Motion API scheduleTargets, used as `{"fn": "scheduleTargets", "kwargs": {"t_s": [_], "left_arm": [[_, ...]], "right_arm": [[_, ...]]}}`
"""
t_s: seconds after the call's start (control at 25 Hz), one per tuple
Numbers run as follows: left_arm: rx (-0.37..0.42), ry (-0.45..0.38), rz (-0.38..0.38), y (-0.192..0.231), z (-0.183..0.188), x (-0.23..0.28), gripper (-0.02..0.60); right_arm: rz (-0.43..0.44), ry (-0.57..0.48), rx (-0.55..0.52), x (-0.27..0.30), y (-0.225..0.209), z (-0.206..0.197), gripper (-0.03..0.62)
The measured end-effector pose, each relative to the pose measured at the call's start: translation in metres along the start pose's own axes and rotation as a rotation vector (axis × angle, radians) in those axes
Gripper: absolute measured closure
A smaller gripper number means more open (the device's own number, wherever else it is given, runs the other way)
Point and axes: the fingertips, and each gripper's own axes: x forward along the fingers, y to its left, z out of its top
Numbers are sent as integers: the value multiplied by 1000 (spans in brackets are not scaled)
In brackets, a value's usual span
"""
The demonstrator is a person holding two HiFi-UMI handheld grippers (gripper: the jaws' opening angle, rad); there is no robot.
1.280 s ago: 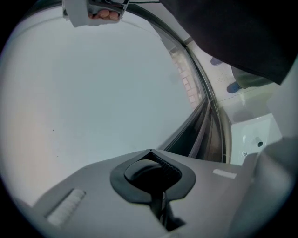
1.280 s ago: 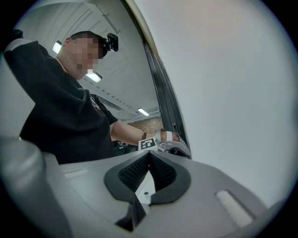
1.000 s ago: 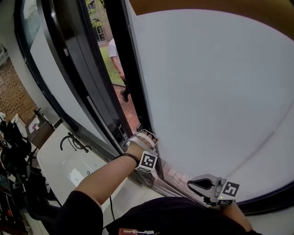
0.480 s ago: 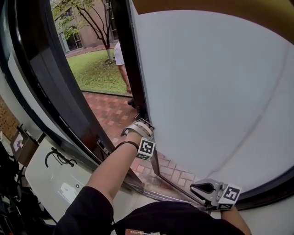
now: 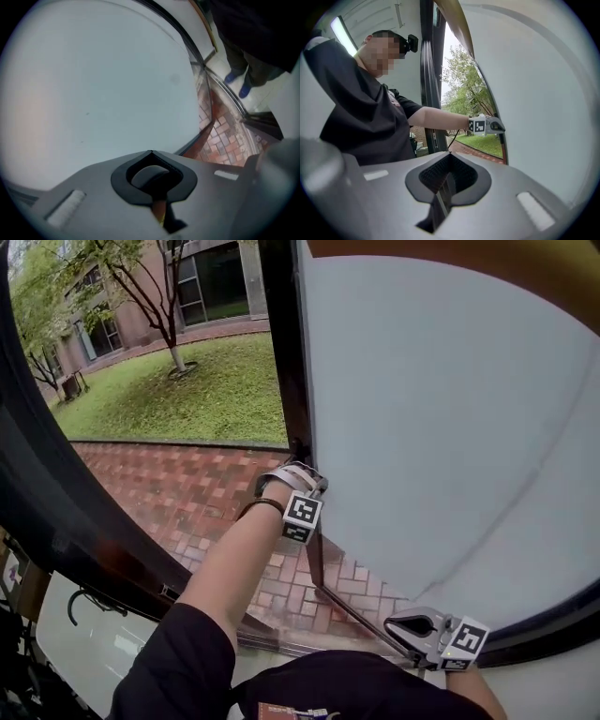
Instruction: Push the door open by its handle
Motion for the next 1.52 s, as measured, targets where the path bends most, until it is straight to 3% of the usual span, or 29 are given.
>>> {"fn": "scheduleTargets", "kwargs": {"t_s": [0.08, 0.28, 0.44, 0.56, 0.64, 0.72, 0.76, 0.88, 0.92, 1.0, 1.08, 1.12, 1.2, 1.28, 1.4, 1.52], "left_arm": [[-27, -67, -27, 23, 12, 13, 588], [9, -120, -23, 56, 16, 51, 569], [-27, -169, -36, 68, 14, 54, 514], [-79, -303, -64, 92, 34, 68, 441], [-142, -446, -30, 106, 46, 77, 381], [-263, -635, 68, 122, 50, 72, 216], [-347, -739, 143, 136, 49, 60, 193], [-634, -982, 345, 170, 27, 20, 196], [-741, -1036, 369, 170, 12, 17, 201], [-986, -1118, 343, 157, -22, 29, 228], [-1224, -1151, 263, 143, -52, 54, 299], [-1307, -1145, 218, 136, -62, 69, 347], [-1412, -1122, 144, 120, -78, 92, 434], [-1478, -1098, 81, 102, -88, 106, 584], [-1559, -1068, -8, 84, -94, 111, 583], [-1585, -1069, 25, 83, -94, 109, 583]], "right_arm": [[19, 21, -17, -14, -12, 4, 592], [44, 52, -49, -31, -49, 17, 592], [45, 82, -51, -22, -65, 14, 592], [62, 87, -55, -11, -98, 14, 594], [80, 84, -58, 8, -130, 11, 592], [102, 75, -74, 38, -164, 8, 592], [103, 73, -96, 53, -181, 11, 592], [69, 77, -183, 93, -235, 32, 592], [55, 60, -189, 108, -251, 41, 592], [45, -1, -156, 140, -276, 62, 593], [55, -27, -150, 160, -297, 82, 593], [56, -21, -163, 166, -309, 89, 592], [46, -6, -181, 173, -332, 92, 592], [35, 2, -167, 174, -351, 87, 592], [22, 34, -145, 170, -368, 80, 592], [19, 60, -182, 167, -383, 81, 592]]}}
